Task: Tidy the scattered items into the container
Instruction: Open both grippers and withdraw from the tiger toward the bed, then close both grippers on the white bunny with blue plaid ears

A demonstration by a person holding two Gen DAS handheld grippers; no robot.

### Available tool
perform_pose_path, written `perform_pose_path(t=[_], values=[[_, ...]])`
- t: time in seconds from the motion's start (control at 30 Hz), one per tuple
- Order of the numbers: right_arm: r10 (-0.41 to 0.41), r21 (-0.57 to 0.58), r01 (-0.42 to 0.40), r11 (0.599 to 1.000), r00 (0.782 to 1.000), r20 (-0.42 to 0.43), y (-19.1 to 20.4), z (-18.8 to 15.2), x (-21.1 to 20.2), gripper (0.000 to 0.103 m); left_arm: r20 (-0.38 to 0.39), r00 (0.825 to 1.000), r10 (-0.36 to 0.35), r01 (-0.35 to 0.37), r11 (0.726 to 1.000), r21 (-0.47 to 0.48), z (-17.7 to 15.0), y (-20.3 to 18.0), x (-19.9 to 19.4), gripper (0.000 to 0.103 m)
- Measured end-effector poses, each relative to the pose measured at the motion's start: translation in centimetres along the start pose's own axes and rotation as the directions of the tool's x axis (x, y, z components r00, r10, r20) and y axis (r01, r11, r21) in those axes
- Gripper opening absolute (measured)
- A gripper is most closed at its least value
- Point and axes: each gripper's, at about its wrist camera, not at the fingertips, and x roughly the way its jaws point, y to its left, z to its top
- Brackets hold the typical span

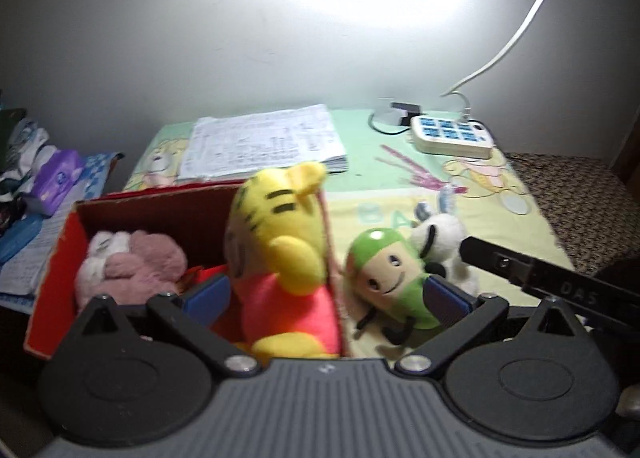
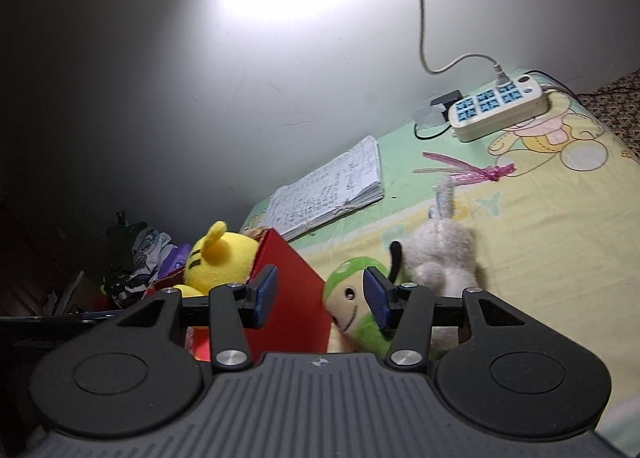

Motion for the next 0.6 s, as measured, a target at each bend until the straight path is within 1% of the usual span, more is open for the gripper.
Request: perform_pose_path(t=[0.1,0.2,0.33,0.47,0.6], values=[[-0.048,0.058,0.048,0.997,0.999,-0.009,-2.8,-0.1,-0.5,0.052,0.002,0.995,-0.099,0.099,0.994,0.051,-0.2,-2.8,0.5,0.102],[-0.074,0.116,0.076,0.99,0.997,-0.024,-5.1,-0.2,-0.7,0.052,-0.005,0.987,-0.159,0.158,0.98,0.117,-0.8,-5.5,1.5,0.102],[-0.081,0.158,0.087,0.984,0.996,-0.042,-7.2,-0.2,-0.8,0.052,-0.054,0.968,-0.247,0.252,0.957,0.145,-1.7,-7.8,3.6,0.102],[-0.052,0.147,0.062,0.987,0.996,-0.068,-8.2,0.2,-0.1,0.052,-0.102,0.953,-0.284,0.297,0.944,0.144,-2.3,-9.0,5.9,0.102],[-0.008,0.07,0.016,0.997,0.994,-0.107,-7.7,0.6,1.4,0.052,-0.135,0.943,-0.304,0.32,0.94,0.121,-2.6,-9.1,7.8,0.102]])
